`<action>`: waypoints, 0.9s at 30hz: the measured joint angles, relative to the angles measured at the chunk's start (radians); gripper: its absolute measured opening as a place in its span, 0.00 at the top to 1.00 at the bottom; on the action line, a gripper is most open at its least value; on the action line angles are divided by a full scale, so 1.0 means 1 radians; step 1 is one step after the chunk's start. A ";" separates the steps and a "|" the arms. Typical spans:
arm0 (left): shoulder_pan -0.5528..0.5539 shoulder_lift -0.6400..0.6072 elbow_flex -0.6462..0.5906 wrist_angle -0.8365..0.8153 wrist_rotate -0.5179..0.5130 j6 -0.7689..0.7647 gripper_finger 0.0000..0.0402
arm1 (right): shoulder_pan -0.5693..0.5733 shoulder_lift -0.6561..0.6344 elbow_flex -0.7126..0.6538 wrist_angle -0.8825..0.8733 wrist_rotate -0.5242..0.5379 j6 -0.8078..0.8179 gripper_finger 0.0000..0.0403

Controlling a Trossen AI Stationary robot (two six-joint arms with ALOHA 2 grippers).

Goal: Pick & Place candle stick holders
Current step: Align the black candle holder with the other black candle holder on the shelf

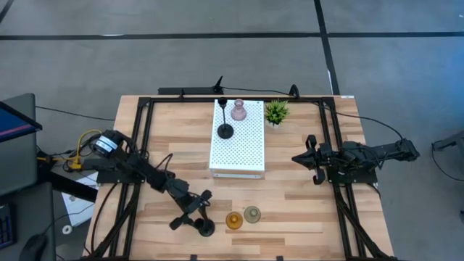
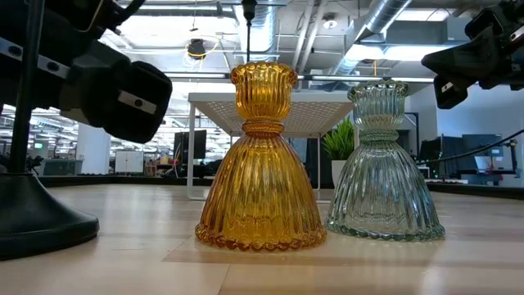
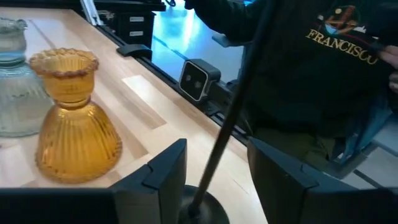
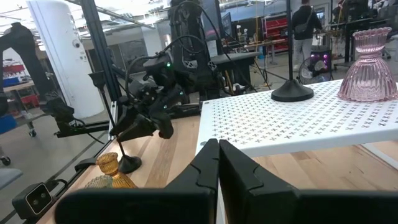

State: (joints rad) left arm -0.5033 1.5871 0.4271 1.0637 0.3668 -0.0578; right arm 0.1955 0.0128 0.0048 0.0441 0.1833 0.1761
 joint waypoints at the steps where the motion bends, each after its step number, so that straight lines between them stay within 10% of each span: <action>1: -0.003 0.000 0.000 0.000 -0.007 0.000 0.59 | 0.000 0.000 0.000 0.000 0.000 0.000 1.00; 27: -0.008 -0.057 -0.002 0.010 -0.065 -0.104 0.97 | 0.000 0.000 0.000 0.000 0.000 0.000 1.00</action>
State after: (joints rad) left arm -0.5114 1.5299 0.4252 1.0740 0.3015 -0.1620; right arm 0.1955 0.0132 0.0046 0.0441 0.1829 0.1761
